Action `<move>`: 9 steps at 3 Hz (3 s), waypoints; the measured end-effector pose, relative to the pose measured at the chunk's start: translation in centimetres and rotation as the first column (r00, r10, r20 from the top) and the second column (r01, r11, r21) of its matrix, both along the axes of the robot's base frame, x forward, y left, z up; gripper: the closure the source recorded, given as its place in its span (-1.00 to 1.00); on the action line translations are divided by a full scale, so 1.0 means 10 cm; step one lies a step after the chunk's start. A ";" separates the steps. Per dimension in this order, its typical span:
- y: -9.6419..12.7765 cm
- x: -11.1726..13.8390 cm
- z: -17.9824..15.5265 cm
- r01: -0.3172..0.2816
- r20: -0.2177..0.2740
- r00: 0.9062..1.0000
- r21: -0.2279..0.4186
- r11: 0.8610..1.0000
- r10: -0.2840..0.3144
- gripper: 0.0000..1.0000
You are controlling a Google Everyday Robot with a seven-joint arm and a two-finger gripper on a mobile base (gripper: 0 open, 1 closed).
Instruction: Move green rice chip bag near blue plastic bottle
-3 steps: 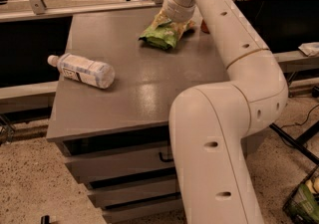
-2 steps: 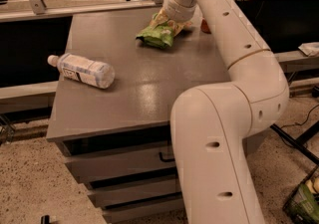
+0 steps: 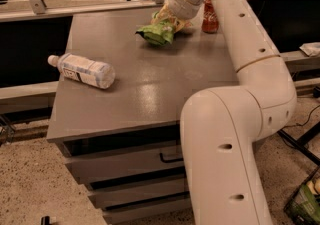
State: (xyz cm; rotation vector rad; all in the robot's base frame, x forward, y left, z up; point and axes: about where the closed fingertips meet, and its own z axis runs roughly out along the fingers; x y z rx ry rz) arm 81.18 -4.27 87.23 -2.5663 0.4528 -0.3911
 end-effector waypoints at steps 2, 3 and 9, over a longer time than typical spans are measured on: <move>0.11 -0.13 0.31 -0.065 0.027 0.998 0.149 0.987 0.062 1.00; 0.20 -0.21 0.51 -0.117 0.063 0.992 0.188 0.975 0.107 1.00; 0.68 -1.08 0.56 -0.505 0.132 0.862 0.140 0.852 0.490 1.00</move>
Offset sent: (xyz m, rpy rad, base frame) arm -0.0206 0.0078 0.0706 0.2332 -0.0575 0.1221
